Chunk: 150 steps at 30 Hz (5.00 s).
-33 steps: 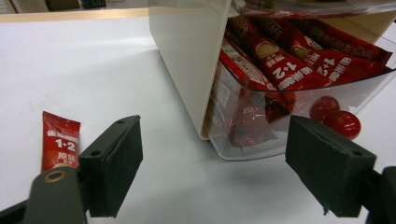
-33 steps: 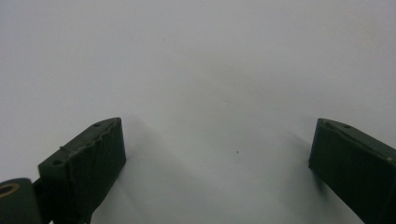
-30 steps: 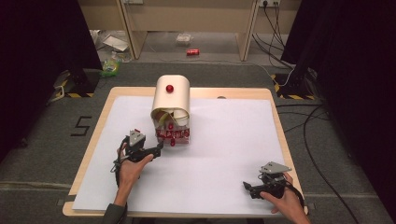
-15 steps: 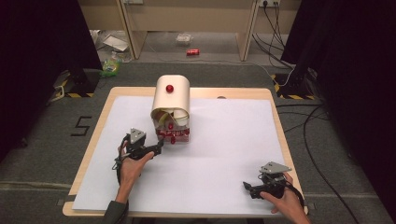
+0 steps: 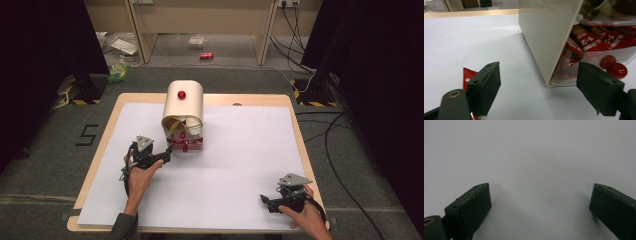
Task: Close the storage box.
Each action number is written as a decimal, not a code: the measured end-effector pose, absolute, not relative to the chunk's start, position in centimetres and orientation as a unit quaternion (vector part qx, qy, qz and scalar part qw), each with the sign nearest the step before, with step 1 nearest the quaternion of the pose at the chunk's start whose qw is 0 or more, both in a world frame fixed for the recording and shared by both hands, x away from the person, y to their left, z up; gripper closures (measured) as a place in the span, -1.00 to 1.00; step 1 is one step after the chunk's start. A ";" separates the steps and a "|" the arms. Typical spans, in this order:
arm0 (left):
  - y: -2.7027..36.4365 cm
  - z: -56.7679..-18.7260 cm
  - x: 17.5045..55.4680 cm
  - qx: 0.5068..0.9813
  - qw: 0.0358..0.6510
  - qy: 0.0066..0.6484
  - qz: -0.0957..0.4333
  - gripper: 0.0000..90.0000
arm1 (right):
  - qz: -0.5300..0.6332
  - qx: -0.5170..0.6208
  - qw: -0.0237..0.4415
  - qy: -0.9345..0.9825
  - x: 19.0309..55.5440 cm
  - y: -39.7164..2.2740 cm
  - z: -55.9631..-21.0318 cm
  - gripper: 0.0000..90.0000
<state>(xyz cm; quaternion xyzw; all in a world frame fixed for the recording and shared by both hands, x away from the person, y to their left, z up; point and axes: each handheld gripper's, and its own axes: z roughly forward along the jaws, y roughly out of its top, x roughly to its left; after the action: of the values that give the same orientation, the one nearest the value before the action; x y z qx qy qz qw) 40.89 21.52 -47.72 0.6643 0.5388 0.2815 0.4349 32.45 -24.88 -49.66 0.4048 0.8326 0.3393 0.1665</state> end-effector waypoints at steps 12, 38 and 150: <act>22.0 -47.9 40.7 0.656 0.433 0.547 0.290 -0.44 | 0.339 0.406 0.166 0.832 32.4 -24.9 -49.7 -0.91; 23.0 -47.2 39.2 0.660 0.439 0.544 0.277 -0.48 | 0.340 0.405 0.164 0.833 32.4 -24.9 -49.7 -0.92; 21.8 -49.8 28.0 0.741 0.421 0.478 0.213 -0.64 | 0.339 0.404 0.165 0.833 32.4 -24.8 -49.7 -0.92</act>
<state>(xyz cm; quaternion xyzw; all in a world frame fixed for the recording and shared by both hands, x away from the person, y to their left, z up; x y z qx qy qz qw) 28.01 21.83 -49.80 0.7407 0.4783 0.2131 0.4209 32.43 -24.84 -49.68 0.4044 0.8332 0.3392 0.1649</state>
